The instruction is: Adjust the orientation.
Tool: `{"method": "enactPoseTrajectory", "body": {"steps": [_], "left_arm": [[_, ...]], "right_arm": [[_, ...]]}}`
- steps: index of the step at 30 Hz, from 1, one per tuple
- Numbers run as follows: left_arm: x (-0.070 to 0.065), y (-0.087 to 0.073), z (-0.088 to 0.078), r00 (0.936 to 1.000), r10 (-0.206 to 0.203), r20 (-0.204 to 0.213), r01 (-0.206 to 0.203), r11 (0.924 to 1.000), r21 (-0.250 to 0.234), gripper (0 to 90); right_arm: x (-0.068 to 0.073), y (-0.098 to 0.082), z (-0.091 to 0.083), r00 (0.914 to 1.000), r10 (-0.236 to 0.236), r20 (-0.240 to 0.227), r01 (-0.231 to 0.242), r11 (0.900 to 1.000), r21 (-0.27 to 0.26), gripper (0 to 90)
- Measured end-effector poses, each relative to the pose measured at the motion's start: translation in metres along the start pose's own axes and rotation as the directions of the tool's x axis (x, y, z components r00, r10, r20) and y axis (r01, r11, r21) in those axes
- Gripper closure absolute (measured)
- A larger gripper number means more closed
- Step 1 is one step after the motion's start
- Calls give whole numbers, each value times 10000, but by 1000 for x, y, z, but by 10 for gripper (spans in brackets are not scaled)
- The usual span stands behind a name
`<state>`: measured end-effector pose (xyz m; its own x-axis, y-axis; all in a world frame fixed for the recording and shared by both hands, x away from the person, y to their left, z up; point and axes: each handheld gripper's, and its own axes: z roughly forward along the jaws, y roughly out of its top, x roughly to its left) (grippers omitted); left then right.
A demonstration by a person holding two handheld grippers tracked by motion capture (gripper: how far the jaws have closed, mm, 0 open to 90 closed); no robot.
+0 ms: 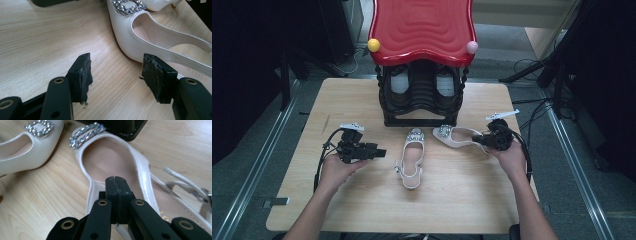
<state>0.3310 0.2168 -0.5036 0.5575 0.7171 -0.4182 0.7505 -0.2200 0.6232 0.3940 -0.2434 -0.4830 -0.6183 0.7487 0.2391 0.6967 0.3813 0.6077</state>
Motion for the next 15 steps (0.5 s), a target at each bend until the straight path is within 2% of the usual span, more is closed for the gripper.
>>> {"method": "enactPoseTrajectory", "body": {"steps": [2, 5, 15], "left_arm": [[0, 2, 2, 10000, 46, 21, -46, 9999, 122, 411], [-1, 4, 3, 10000, 86, 23, -86, 10000, 8, 411], [-3, 8, 7, 9996, 241, 141, -244, 9996, 159, 413]], "right_arm": [[2, -1, 0, 10000, -16, -6, 16, 10000, 81, 900], [7, -2, 0, 9999, -35, -107, 36, 9999, 125, 900], [17, -4, -1, 10000, -45, 59, 44, 9998, 178, 900]]}}
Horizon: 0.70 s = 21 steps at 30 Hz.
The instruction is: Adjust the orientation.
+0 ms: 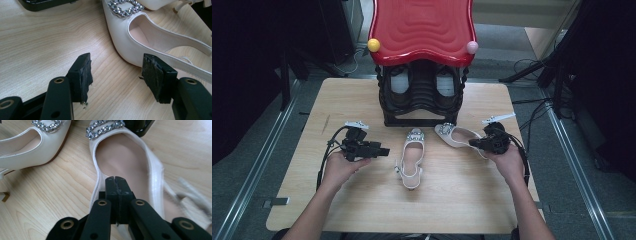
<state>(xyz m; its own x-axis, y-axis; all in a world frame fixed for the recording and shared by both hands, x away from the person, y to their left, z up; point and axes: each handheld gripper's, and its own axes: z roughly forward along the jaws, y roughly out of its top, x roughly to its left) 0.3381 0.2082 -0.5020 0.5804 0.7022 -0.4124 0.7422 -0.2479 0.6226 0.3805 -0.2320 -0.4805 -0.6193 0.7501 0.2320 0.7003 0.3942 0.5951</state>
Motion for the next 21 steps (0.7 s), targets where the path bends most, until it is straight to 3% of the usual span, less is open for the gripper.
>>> {"method": "enactPoseTrajectory", "body": {"steps": [5, 10, 13, 21], "left_arm": [[1, 0, -1, 10000, -70, 8, 70, 10000, -49, 413], [0, 0, -1, 10000, 13, 11, -13, 10000, -32, 412], [0, 0, -1, 10000, -32, 5, 32, 10000, -49, 412], [1, 0, -1, 10000, -36, -37, 36, 10000, 4, 413]], "right_arm": [[-2, 1, -19, 9998, -162, 87, 168, 9974, -696, 868], [1, 1, -29, 9991, -346, -231, 315, 9919, -1234, 821], [4, 1, -23, 9980, -602, -200, 577, 9924, -1082, 774], [4, 1, 9, 9973, -720, -133, 719, 9974, -84, 772]]}}
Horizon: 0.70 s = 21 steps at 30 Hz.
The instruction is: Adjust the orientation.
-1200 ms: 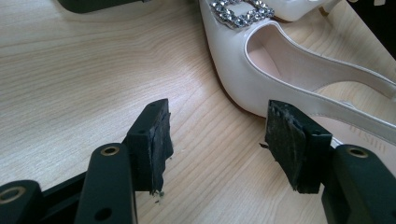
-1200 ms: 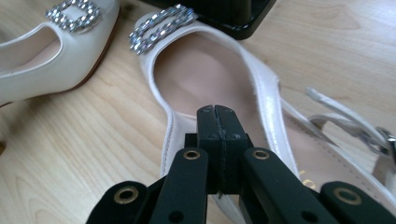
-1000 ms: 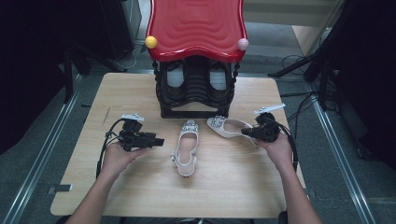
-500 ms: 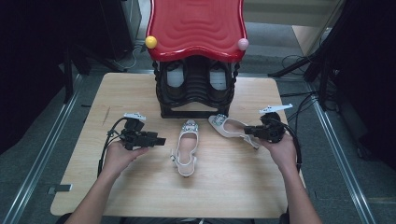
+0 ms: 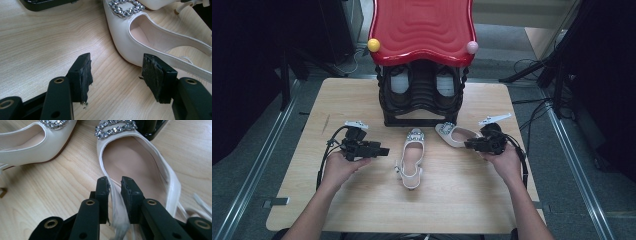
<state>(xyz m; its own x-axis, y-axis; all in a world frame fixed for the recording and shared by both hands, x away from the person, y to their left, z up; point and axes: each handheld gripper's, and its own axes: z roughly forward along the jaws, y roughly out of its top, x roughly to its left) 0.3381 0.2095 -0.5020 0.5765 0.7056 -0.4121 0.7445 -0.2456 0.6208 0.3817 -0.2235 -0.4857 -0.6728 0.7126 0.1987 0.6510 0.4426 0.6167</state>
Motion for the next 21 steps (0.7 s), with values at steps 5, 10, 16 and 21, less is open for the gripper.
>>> {"method": "enactPoseTrajectory", "body": {"steps": [5, 10, 16, 21], "left_arm": [[0, -2, -1, 10000, -12, -43, 12, 10000, -13, 413], [-1, -4, -2, 10000, -20, -88, 20, 10000, -11, 414], [0, -6, -4, 9999, -42, -106, 41, 10000, -59, 415], [1, -8, -5, 9999, -82, -146, 83, 10000, 7, 414]], "right_arm": [[0, 2, 12, 9998, -156, -84, 157, 9999, 67, 772], [2, 5, 21, 9995, -302, 60, 301, 9992, 279, 807], [3, 8, 20, 9999, -153, -39, 154, 9993, 343, 875], [10, 11, 10, 9999, -153, 77, 153, 9998, -84, 883]]}}
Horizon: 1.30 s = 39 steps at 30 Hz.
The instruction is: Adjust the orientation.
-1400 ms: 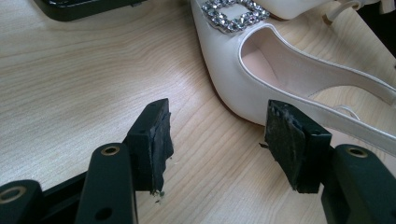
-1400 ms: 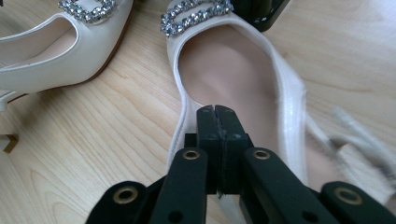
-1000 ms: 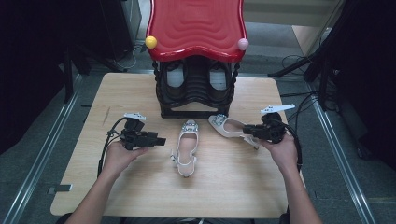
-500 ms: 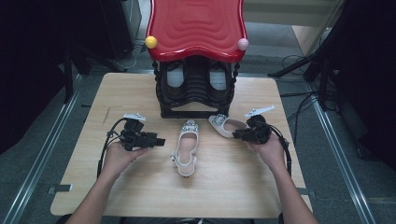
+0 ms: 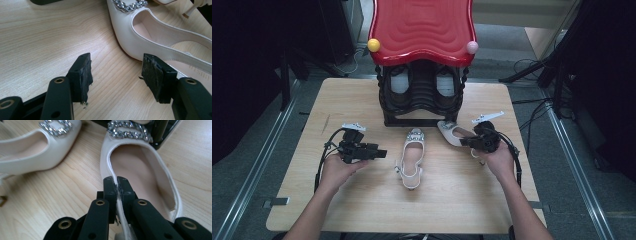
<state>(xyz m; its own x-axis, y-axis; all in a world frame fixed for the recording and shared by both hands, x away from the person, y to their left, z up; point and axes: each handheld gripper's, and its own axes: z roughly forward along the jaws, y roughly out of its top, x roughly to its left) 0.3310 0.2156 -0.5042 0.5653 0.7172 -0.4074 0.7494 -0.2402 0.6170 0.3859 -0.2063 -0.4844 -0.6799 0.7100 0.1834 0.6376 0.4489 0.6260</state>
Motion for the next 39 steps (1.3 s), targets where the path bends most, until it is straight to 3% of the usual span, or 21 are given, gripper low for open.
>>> {"method": "enactPoseTrajectory", "body": {"steps": [9, 15, 19, 25, 32, 39], "left_arm": [[0, -3, -3, 10000, -26, -47, 25, 9999, -108, 414], [0, -4, -5, 9999, -26, -100, 24, 9999, -153, 415], [0, -4, -5, 10000, 19, -64, -20, 9999, -162, 415], [-1, -3, -3, 10000, 52, -23, -52, 9999, -129, 415], [-2, -3, -3, 10000, 85, 31, -85, 9999, -131, 415], [-3, -2, -2, 9999, 151, 5, -151, 9997, -213, 415]], "right_arm": [[23, 7, 0, 9996, -192, -195, 188, 9996, -218, 883], [38, 7, 16, 9990, -349, -291, 358, 9989, 302, 878], [45, 3, 25, 9994, -216, -259, 234, 9973, 702, 858], [50, 3, 28, 9994, -201, -264, 219, 9972, 709, 834], [59, 7, 27, 9961, -276, -833, 300, 9991, 285, 802], [46, 11, 6, 9954, -152, -944, 114, 9991, -408, 860]]}}
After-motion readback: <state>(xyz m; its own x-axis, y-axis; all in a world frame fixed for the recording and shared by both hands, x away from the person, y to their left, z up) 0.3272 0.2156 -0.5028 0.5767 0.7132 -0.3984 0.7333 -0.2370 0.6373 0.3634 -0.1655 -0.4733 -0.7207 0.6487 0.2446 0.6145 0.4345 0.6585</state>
